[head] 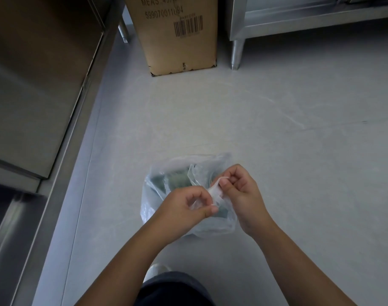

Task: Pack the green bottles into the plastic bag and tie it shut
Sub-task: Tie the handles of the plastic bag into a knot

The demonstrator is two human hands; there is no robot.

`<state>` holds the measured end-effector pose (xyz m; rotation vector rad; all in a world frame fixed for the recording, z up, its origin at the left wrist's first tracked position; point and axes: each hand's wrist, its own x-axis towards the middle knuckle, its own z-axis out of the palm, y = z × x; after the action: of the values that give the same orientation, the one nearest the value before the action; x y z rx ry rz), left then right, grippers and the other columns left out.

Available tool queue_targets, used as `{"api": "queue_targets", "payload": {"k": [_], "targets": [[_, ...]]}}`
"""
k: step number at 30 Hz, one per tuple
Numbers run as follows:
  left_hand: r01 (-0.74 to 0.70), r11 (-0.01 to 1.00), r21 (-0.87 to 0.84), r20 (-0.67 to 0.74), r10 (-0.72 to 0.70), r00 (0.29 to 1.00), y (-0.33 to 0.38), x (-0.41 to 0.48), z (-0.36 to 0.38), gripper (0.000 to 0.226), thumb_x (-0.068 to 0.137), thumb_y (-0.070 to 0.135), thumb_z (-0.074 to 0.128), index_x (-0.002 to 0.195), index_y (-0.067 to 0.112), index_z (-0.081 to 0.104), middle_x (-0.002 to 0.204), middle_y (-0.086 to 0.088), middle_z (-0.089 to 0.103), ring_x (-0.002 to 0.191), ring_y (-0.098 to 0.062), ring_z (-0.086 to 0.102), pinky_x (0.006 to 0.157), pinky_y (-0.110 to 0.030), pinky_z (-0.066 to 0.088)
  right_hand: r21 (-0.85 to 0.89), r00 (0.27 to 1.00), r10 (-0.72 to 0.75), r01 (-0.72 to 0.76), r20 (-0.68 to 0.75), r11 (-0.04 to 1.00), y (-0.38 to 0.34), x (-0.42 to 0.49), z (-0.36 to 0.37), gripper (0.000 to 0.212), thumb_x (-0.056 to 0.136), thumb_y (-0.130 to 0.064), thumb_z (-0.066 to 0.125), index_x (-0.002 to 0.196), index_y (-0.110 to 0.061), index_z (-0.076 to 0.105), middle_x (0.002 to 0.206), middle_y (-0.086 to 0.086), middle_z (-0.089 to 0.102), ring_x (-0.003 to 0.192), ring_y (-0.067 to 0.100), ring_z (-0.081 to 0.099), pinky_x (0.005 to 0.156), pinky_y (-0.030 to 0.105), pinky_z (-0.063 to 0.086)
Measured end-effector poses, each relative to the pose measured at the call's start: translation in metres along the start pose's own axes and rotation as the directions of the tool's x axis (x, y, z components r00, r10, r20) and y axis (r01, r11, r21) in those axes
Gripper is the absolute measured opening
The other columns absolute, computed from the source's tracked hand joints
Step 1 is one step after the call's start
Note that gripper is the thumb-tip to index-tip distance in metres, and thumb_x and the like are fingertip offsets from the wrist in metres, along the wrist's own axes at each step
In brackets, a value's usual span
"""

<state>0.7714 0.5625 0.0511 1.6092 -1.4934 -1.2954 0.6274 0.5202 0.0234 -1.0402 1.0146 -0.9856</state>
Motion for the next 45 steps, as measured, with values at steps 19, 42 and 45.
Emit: {"api": "queue_targets", "payload": {"k": [19,42,45], "targets": [[0.124,0.979,0.160,-0.333,-0.065,0.941,-0.008,0.009,0.008,0.026,0.085,0.013,0.055,0.065,0.029,0.055,0.057,0.005,0.057,0.047,-0.001,0.047,0.045,-0.015,0.037,0.045,0.957,0.021,-0.035,0.290,0.998,-0.005,-0.003,-0.014,0.015,0.068,0.000,0.070,0.063,-0.012,0.061,0.066,-0.005,0.065,0.065,0.010,0.058,0.063,0.017,0.049],[0.125,0.975,-0.186,-0.470,-0.199,0.860,-0.022,0.008,-0.001,0.027,0.088,0.016,0.057,0.061,0.014,0.053,0.057,0.003,0.053,0.050,-0.003,0.046,0.046,-0.006,0.037,-0.176,1.000,0.021,-0.021,-0.002,0.984,0.015,-0.003,-0.016,0.021,0.082,0.006,0.058,0.068,-0.009,0.053,0.072,0.010,0.054,0.069,0.018,0.050,0.067,0.026,0.043],[0.157,0.975,-0.160,-0.554,-0.220,0.803,-0.037,0.010,-0.006,0.028,0.090,0.019,0.054,0.062,0.018,0.054,0.063,0.003,0.058,0.059,-0.006,0.051,0.053,-0.011,0.040,-0.163,0.989,0.059,-0.081,-0.133,0.983,0.032,-0.001,-0.029,0.023,0.084,0.003,0.056,0.066,-0.010,0.051,0.066,0.008,0.054,0.069,0.022,0.051,0.068,0.031,0.043]]}}
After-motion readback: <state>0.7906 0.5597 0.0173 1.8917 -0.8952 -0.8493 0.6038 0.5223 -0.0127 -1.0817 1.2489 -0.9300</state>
